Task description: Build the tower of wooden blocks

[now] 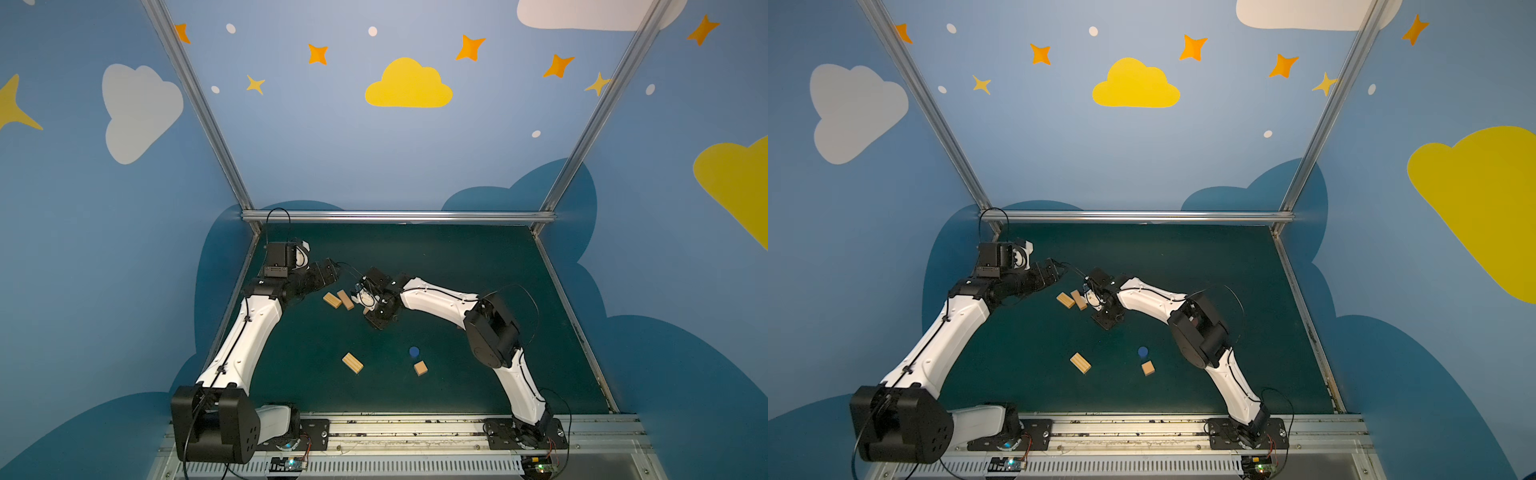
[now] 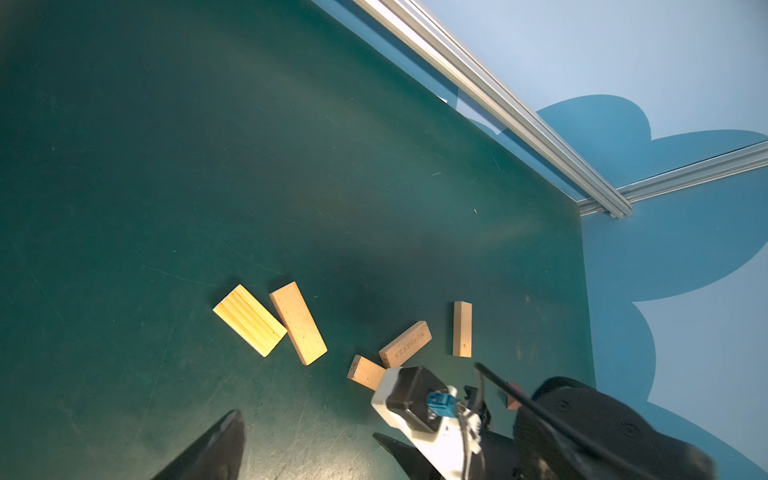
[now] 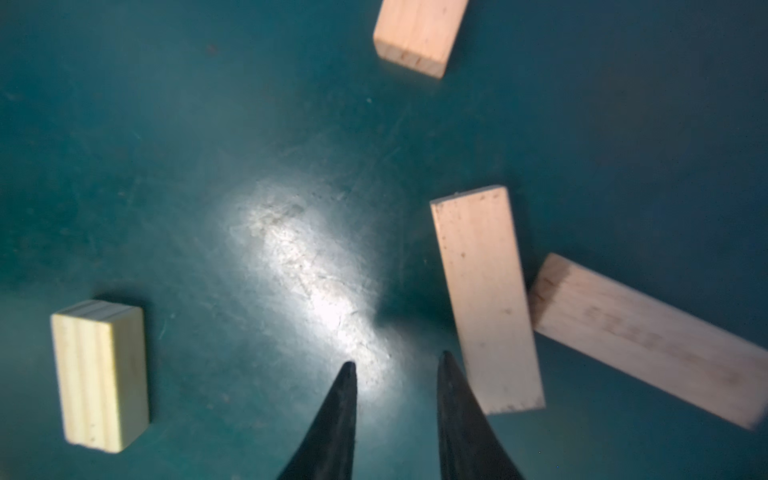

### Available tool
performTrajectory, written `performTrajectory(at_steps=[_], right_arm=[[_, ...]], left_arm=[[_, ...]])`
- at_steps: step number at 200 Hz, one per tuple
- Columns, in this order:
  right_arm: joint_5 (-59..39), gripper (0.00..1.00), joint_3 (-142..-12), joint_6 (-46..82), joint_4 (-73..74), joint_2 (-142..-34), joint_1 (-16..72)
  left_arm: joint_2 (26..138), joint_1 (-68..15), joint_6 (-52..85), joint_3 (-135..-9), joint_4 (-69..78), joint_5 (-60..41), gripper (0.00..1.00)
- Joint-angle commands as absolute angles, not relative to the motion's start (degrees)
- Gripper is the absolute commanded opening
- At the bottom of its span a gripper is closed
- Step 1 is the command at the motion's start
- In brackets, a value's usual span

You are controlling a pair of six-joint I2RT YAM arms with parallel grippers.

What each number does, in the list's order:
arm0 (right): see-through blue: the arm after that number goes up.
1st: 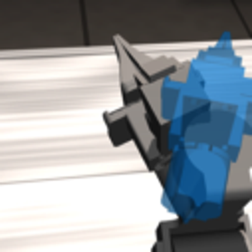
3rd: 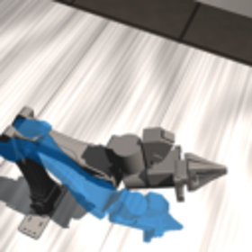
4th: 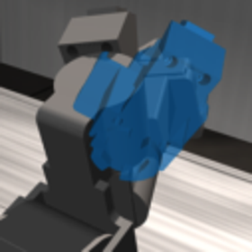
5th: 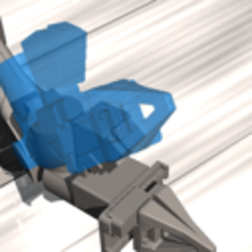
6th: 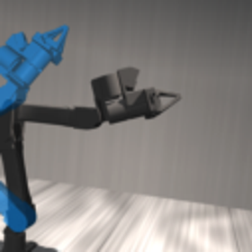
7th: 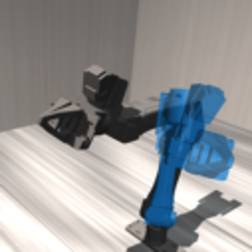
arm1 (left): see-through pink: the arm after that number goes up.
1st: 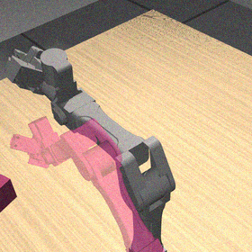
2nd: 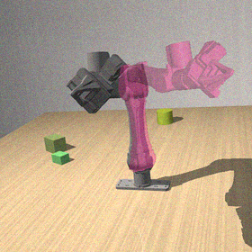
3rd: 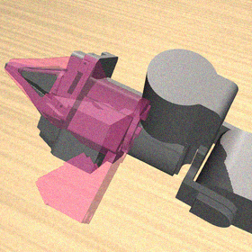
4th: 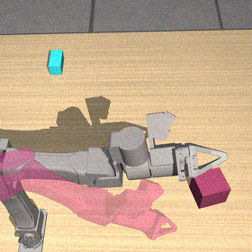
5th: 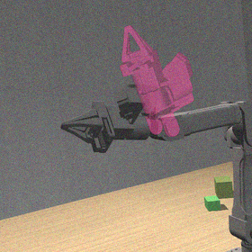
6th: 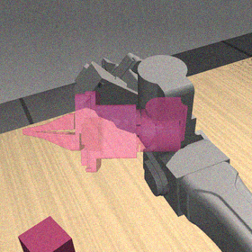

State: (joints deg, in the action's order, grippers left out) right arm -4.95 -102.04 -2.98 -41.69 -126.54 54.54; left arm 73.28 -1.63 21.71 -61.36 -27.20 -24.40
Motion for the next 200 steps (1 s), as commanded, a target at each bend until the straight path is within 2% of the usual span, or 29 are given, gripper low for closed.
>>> performTrajectory(at_steps=[1, 67, 200], right_arm=[[-2.7, 0.3, -103.0, -3.3, -42.7, -123.5, 54.6], [-0.5, 0.34, -103.8, -2.6, -42.4, -126.2, 53.3], [0.4, 0.34, -106.8, -3.9, -44.9, -131.0, 53.3]], left_arm=[[72.0, -1.6, 21.1, -60.9, -26.9, -24.6, 1.0], [72.5, -1.6, 21.2, -61.0, -26.9, -25.2, 1.0], [73.0, -1.6, 21.1, -61.1, -27.0, -25.2, 1.0]])
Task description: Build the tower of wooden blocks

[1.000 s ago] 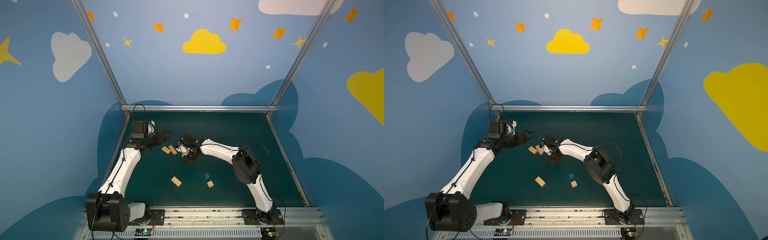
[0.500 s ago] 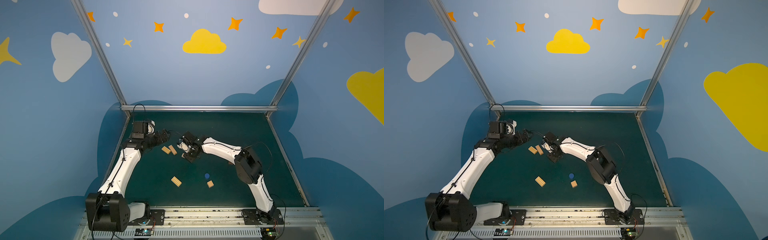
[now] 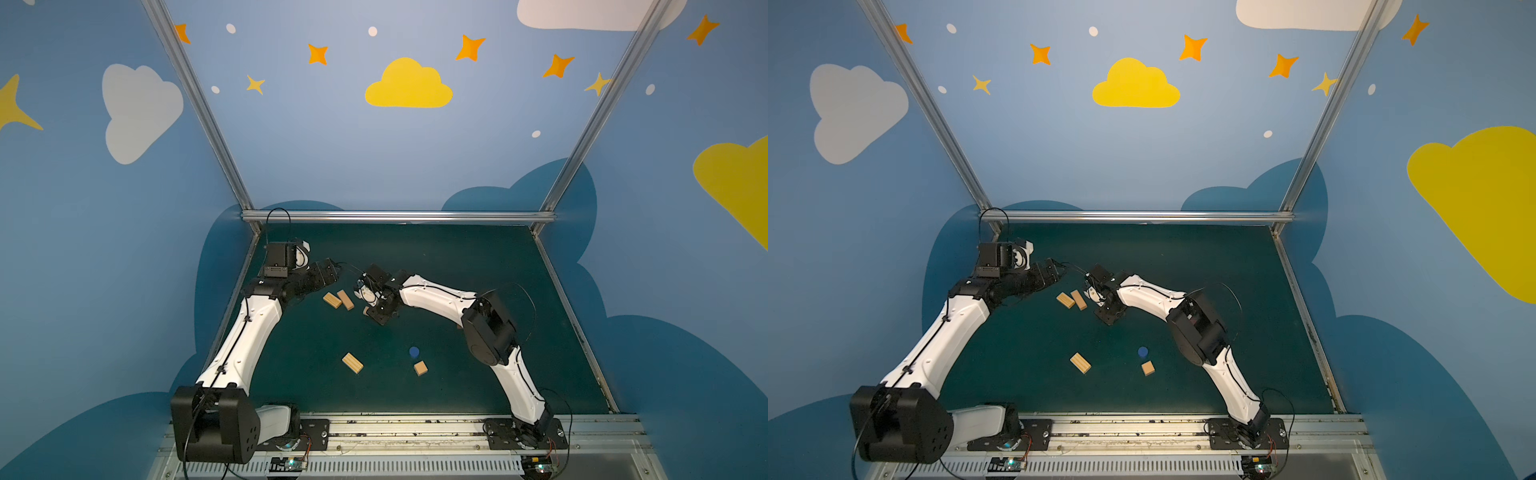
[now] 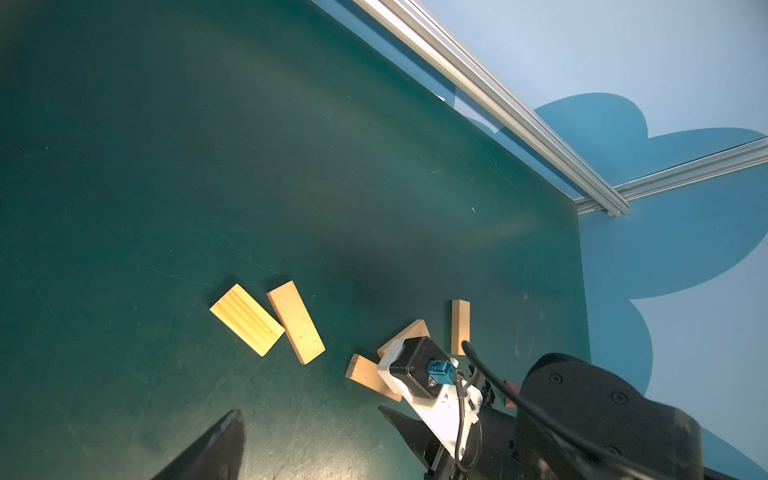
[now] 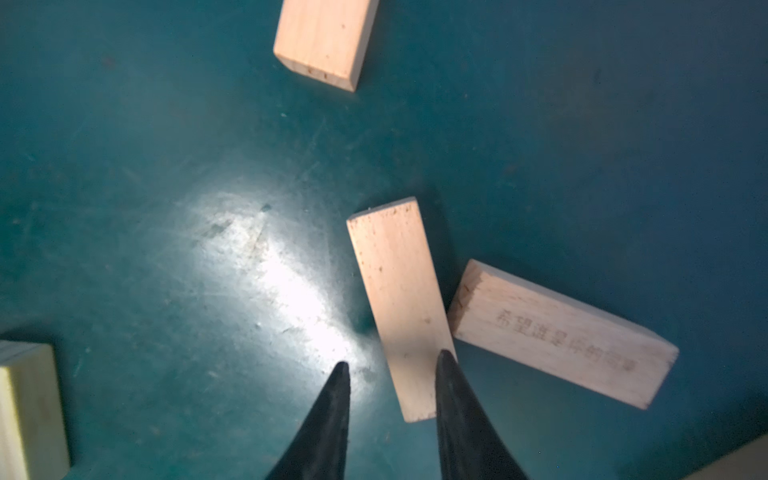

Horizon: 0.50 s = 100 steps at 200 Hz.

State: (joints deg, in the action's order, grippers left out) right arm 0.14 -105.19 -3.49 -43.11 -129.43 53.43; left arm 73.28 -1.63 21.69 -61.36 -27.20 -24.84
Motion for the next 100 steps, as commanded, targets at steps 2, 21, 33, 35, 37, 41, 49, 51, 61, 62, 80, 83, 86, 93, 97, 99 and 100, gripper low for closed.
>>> performTrajectory(at_steps=[2, 21, 33, 35, 37, 41, 49, 51, 61, 62, 80, 83, 86, 93, 97, 99, 100], right_arm=[[0.4, 0.34, -106.9, -3.9, -44.9, -131.1, 53.3], [0.6, 0.35, -107.3, -4.1, -45.2, -131.2, 53.3], [0.8, 0.36, -107.6, -4.4, -45.2, -131.2, 53.3], [0.8, 0.36, -107.6, -4.3, -45.2, -131.1, 53.3], [0.9, 0.36, -107.6, -4.3, -45.2, -131.1, 53.3], [1.1, 0.36, -107.6, -4.4, -45.2, -131.1, 53.3], [1.4, 0.36, -107.7, -4.5, -45.1, -131.1, 53.3], [1.5, 0.36, -107.8, -4.5, -45.1, -131.0, 53.3], [1.7, 0.36, -108.0, -4.6, -45.1, -131.3, 53.1], [1.7, 0.36, -108.1, -4.6, -45.1, -131.2, 53.1], [1.8, 0.36, -108.4, -4.8, -45.5, -131.6, 53.1], [1.8, 0.36, -108.5, -4.9, -45.6, -131.7, 53.1], [1.9, 0.36, -108.5, -4.9, -45.6, -131.8, 53.1], [1.8, 0.37, -108.6, -4.8, -45.7, -131.9, 53.1], [1.8, 0.37, -108.5, -4.9, -45.7, -132.0, 53.1], [1.8, 0.37, -108.5, -5.0, -45.6, -132.0, 53.1], [1.8, 0.37, -108.5, -4.9, -45.6, -132.1, 53.1]], left_arm=[[73.0, -1.6, 21.0, -61.1, -27.1, -25.2, 1.0], [72.9, -1.6, 21.0, -61.1, -27.1, -25.2, 1.0], [73.0, -1.6, 21.0, -61.1, -27.1, -25.1, 1.0], [72.9, -1.6, 21.0, -61.1, -27.1, -25.1, 1.0], [72.9, -1.6, 21.0, -61.1, -27.1, -25.1, 1.0], [73.0, -1.6, 20.9, -61.1, -27.1, -25.1, 1.0], [72.9, -1.6, 20.9, -61.1, -27.1, -25.0, 1.0], [72.9, -1.6, 20.9, -61.1, -27.2, -25.1, 1.0], [72.9, -1.6, 20.9, -61.1, -27.2, -25.0, 1.0], [72.9, -1.6, 20.9, -61.1, -27.2, -25.0, 1.0], [72.9, -1.6, 20.8, -61.1, -27.2, -25.0, 1.0], [72.8, -1.7, 20.8, -61.1, -27.2, -25.0, 1.0], [72.9, -1.6, 20.8, -61.1, -27.2, -24.9, 1.0], [72.7, -1.6, 20.8, -61.1, -27.2, -24.9, 1.0], [72.8, -1.6, 20.8, -61.1, -27.2, -24.9, 1.0], [72.8, -1.6, 20.8, -61.1, -27.2, -24.9, 1.0], [72.8, -1.6, 20.8, -61.1, -27.2, -24.9, 1.0]])
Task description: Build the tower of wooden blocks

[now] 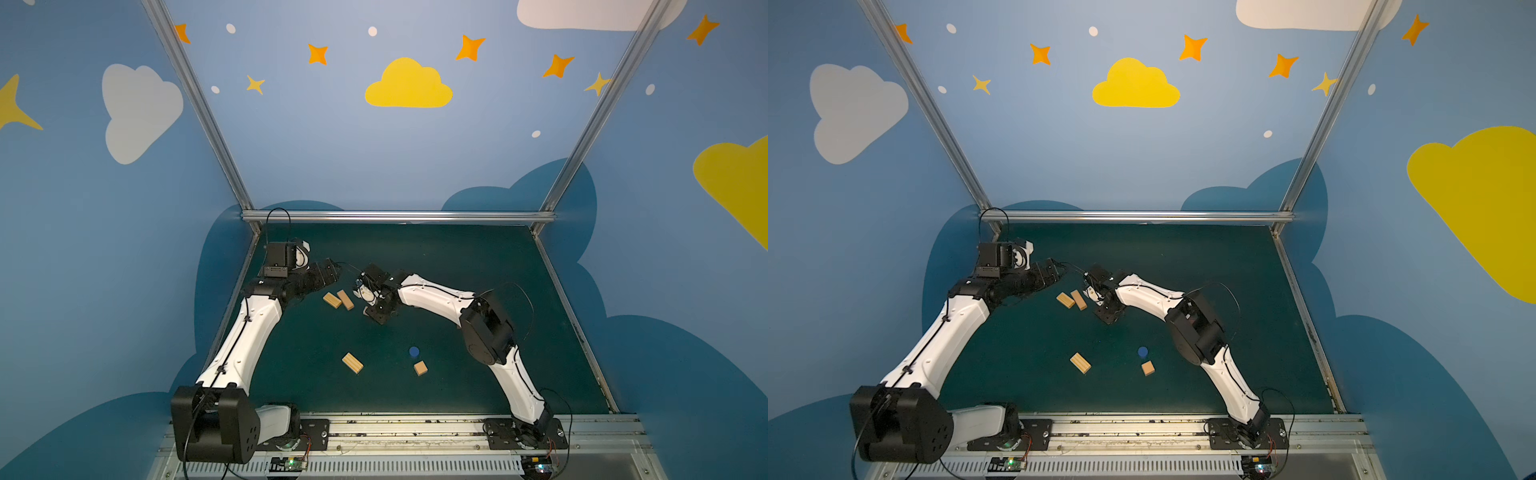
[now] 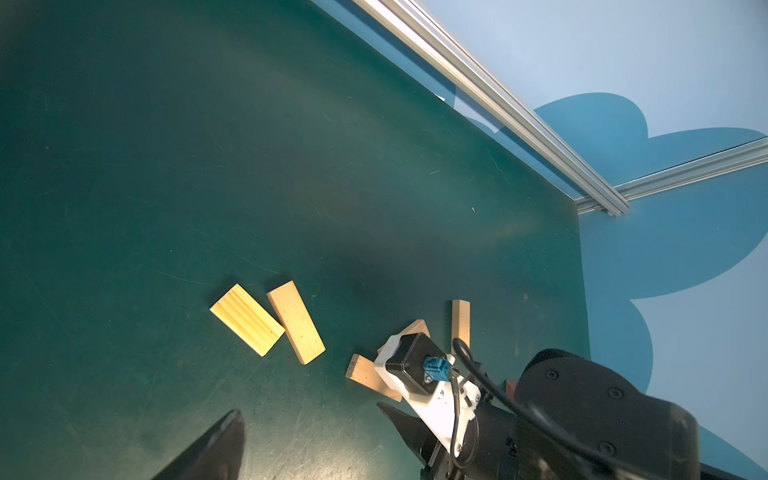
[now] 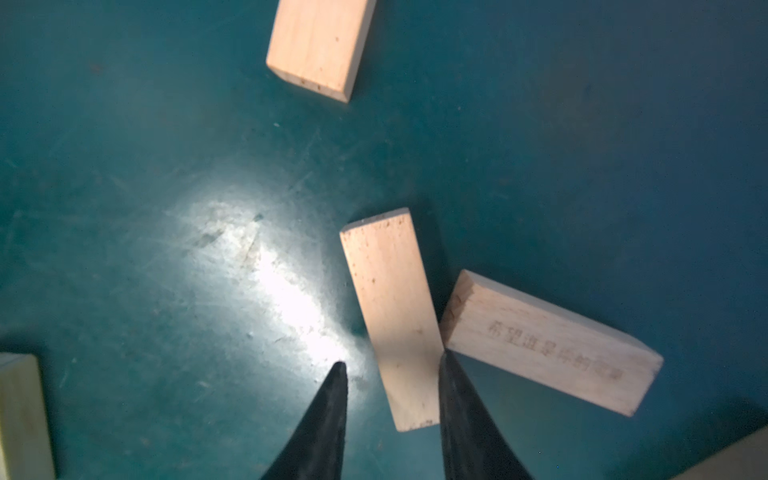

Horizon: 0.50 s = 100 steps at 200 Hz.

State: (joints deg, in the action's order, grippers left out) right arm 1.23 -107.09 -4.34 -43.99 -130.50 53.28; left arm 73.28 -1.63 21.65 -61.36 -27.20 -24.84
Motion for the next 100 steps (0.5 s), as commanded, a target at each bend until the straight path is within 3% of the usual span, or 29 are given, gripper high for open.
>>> performTrajectory(at_steps=[1, 100], right_arm=[[1.8, 0.37, -108.5, -4.9, -45.7, -132.0, 53.1], [1.9, 0.37, -110.4, -5.7, -46.8, -133.9, 53.0]], left_arm=[[72.8, -1.6, 20.8, -61.1, -27.2, -24.9, 1.0], [72.9, -1.6, 20.8, -61.1, -27.2, -24.8, 1.0]])
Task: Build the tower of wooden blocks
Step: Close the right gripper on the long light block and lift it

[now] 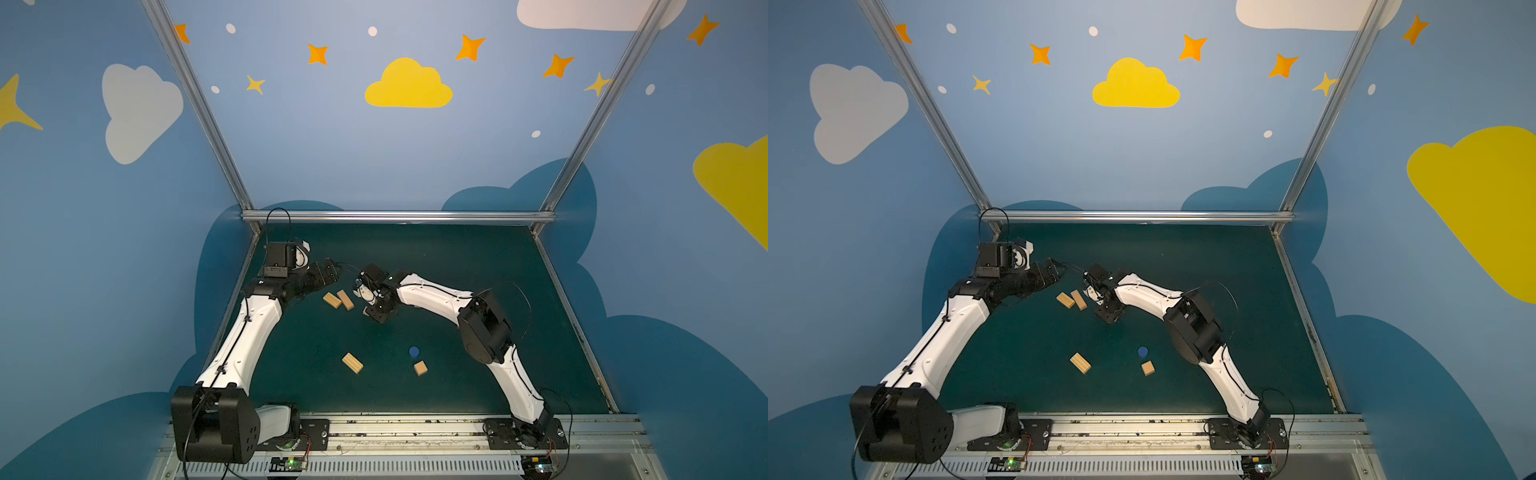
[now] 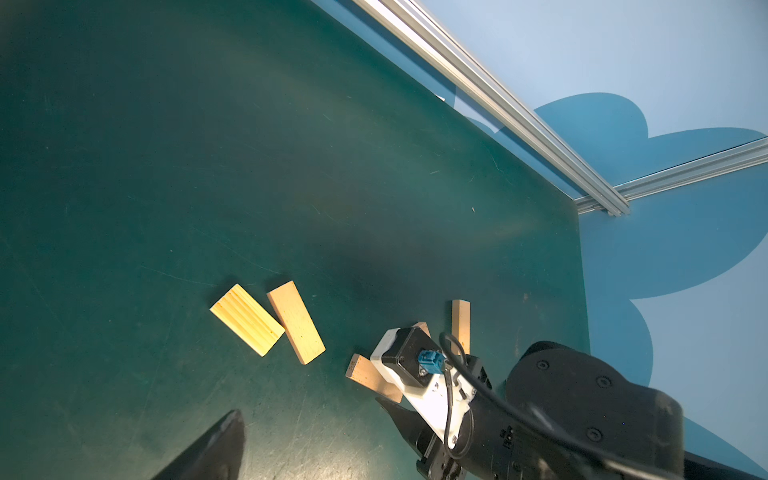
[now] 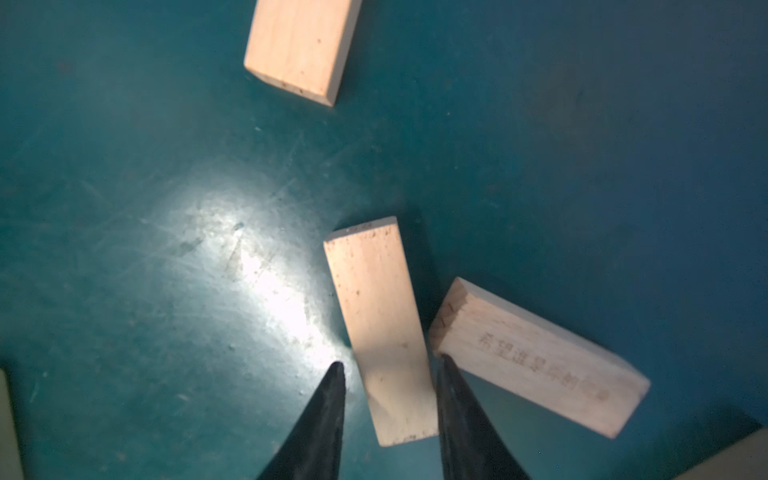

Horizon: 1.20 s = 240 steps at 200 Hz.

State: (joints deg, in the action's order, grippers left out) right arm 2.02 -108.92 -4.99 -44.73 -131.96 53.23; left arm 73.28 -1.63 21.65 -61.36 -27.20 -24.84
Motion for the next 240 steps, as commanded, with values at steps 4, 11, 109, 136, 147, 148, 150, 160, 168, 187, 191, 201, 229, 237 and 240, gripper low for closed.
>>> performTrajectory(at_steps=[4, 11, 109, 136, 147, 148, 150, 160, 168, 187, 191, 201, 229, 237, 240], right_arm=[[1.8, 0.37, -110.4, -5.6, -46.8, -133.9, 53.0], [1.6, 0.35, -110.3, -5.7, -46.8, -133.9, 53.0], [1.1, 0.2, -109.9, -5.8, -47.5, -132.2, 53.5], [1.0, 0.15, -110.0, -5.6, -47.4, -131.2, 53.8], [1.1, 0.12, -109.7, -5.5, -47.3, -130.7, 53.8], [1.1, 0.12, -109.7, -5.5, -47.4, -130.7, 53.8], [1.1, 0.12, -109.7, -5.5, -47.3, -130.5, 53.8], [1.1, 0.1, -109.4, -5.3, -47.2, -130.0, 53.9], [1.0, 0.08, -109.1, -5.0, -47.0, -129.6, 53.9], [0.7, 0.05, -108.1, -4.3, -46.3, -128.3, 54.1], [0.6, 0.04, -107.8, -4.1, -46.1, -128.1, 54.0], [0.4, 0.02, -107.2, -3.8, -45.8, -127.4, 54.1], [0.4, 0.0, -106.1, -2.8, -45.1, -126.2, 54.4], [0.4, 0.0, -106.0, -2.5, -45.0, -125.8, 54.5], [0.5, 0.0, -105.9, -2.4, -45.0, -125.7, 54.5]], left_arm=[[72.9, -1.7, 20.8, -61.1, -27.2, -24.8, 1.0], [72.9, -1.6, 20.8, -61.1, -27.2, -24.9, 1.0], [72.8, -1.6, 20.7, -61.1, -27.2, -24.7, 1.0], [72.6, -1.6, 20.7, -61.2, -27.2, -24.7, 1.0], [72.7, -1.6, 20.7, -61.1, -27.3, -24.7, 1.0], [72.7, -1.6, 20.7, -61.1, -27.3, -24.7, 1.0], [72.7, -1.6, 20.7, -61.1, -27.2, -24.7, 1.0], [72.7, -1.6, 20.7, -61.1, -27.2, -24.7, 1.0], [72.7, -1.6, 20.7, -61.1, -27.2, -24.7, 1.0], [72.7, -1.6, 20.7, -61.1, -27.3, -24.6, 1.0], [72.7, -1.6, 20.7, -61.1, -27.2, -24.6, 1.0], [72.7, -1.6, 20.7, -61.1, -27.2, -24.5, 1.0], [72.6, -1.7, 20.7, -61.1, -27.3, -24.5, 1.0], [72.6, -1.6, 20.6, -61.1, -27.3, -24.4, 1.0], [72.6, -1.6, 20.7, -61.1, -27.3, -24.4, 1.0]])
